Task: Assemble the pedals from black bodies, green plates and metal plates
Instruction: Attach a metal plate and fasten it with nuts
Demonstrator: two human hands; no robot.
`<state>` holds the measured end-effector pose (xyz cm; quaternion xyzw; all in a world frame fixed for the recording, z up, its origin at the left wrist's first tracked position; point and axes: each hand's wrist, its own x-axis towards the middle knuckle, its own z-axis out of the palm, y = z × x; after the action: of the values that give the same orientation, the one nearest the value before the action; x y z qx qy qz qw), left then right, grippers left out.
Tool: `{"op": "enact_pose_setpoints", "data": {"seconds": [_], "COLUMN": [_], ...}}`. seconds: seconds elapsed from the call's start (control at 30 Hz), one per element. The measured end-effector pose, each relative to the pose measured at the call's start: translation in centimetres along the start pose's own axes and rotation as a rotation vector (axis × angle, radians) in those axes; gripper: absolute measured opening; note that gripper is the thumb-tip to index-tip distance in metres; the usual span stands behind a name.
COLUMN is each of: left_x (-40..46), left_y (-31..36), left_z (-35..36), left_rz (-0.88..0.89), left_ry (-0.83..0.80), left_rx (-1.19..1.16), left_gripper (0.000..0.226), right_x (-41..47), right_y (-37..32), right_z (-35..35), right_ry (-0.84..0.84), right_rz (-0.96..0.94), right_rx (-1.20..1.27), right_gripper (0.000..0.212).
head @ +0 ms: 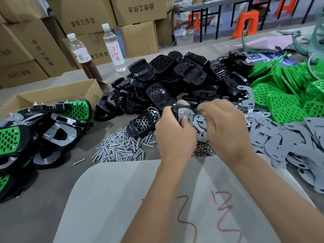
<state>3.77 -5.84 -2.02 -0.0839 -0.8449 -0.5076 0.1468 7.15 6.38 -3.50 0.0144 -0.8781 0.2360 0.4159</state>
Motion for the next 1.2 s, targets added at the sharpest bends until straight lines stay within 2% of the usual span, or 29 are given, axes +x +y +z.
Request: {"op": "enact_pose_setpoints", "data": {"seconds": [0.07,0.17,0.27,0.37,0.43,0.53,0.63,0.7,0.83,0.97,1.07,1.2], "left_x": [0.7,1.6,1.9,2.3,2.3,2.3,2.1,2.0,1.9,1.2,0.7,0.6], "left_y": [-0.7,-1.2,-1.5,-1.8,-1.9,-1.8,-1.7,-1.6,-1.3,-0.6,-0.4,-0.5], "left_z": [-0.3,-0.8,-1.0,-1.2,-1.2,-1.1,-1.1,-1.1,-1.2,-1.0,-0.5,-0.3], "left_rz": [-0.075,-0.138,-0.163,-0.176,-0.196,-0.232,-0.256,-0.267,-0.273,-0.246,-0.217,-0.188], "left_ry": [0.021,0.098,0.154,0.167,0.157,0.128,0.092,0.076,-0.021,-0.2,-0.258,-0.278], "left_rx": [-0.075,-0.232,-0.333,-0.382,-0.399,-0.414,-0.42,-0.419,-0.431,-0.386,-0.35,-0.327], "left_gripper": [0.005,0.009,0.021,0.024,0.022,0.011,0.008,0.009,0.025,0.02,0.024,0.023], "right_x": [-0.3,-0.3,-0.1,-0.1,0.0,0.0,-0.2,-0.4,-0.2,-0.1,-0.1,-0.2], "right_y": [0.2,0.9,1.2,0.5,-0.1,-0.7,-0.7,-0.7,-0.3,0.4,0.6,0.5], "right_z": [-0.1,-0.2,-0.9,-1.2,-1.1,-0.8,-0.7,-0.6,-0.9,-1.0,-1.0,-0.8], "right_ry": [-0.019,-0.231,-0.374,-0.662,-0.721,-0.743,-0.699,-0.619,-0.299,-0.142,-0.074,-0.018], "right_rz": [0.046,0.195,0.075,0.094,0.108,0.087,0.061,0.079,0.299,0.411,0.386,0.276], "right_rx": [0.063,0.038,0.011,-0.06,-0.071,-0.087,-0.078,0.012,0.385,0.563,0.514,0.359], "right_gripper": [0.016,0.043,0.023,0.02,0.01,0.016,0.021,0.019,0.017,0.021,0.028,0.019]}}
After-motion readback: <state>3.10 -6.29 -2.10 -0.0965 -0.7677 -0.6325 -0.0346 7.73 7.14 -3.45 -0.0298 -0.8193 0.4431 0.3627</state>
